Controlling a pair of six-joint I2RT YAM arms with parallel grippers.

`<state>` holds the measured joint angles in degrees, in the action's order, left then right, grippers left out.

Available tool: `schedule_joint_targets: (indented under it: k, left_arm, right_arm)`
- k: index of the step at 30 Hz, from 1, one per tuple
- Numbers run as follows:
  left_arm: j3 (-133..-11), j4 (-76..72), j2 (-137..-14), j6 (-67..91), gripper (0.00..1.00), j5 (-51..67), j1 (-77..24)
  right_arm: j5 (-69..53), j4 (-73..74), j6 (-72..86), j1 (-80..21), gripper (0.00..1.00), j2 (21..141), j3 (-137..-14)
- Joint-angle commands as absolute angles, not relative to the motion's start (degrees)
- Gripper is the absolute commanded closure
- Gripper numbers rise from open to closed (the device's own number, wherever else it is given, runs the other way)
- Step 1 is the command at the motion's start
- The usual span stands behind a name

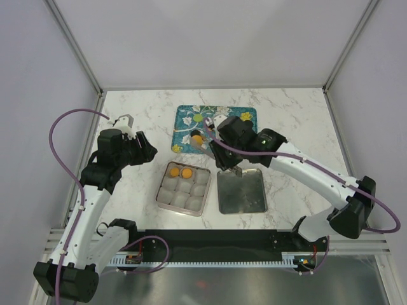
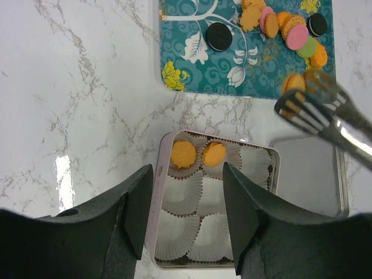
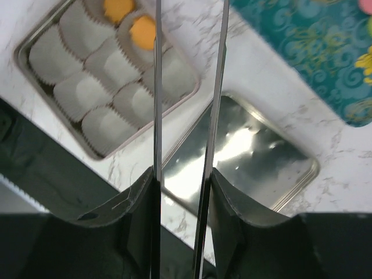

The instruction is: Pack the cookies

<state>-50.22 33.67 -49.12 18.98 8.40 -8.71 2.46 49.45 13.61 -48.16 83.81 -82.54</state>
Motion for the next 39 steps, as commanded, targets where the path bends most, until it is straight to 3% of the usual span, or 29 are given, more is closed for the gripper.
schedule_joint_targets:
  k: [1,21,39]
  left_arm:
    - [-49.7,31.5,-48.8,18.6,0.41,9.9,-8.5]
    - [-49.6,31.5,-48.5,18.6,0.41,9.8,-8.6]
    - [-49.5,31.5,-48.6,18.6,0.40,9.9,-8.6]
  right_arm:
    - [5.6,54.6,16.3,-54.1,0.70,81.2,-80.8]
    - [8.4,53.5,20.5,-62.4,0.70,79.4,-71.9]
    - [8.9,53.0,21.0,-62.8,0.58,78.8,-70.5]
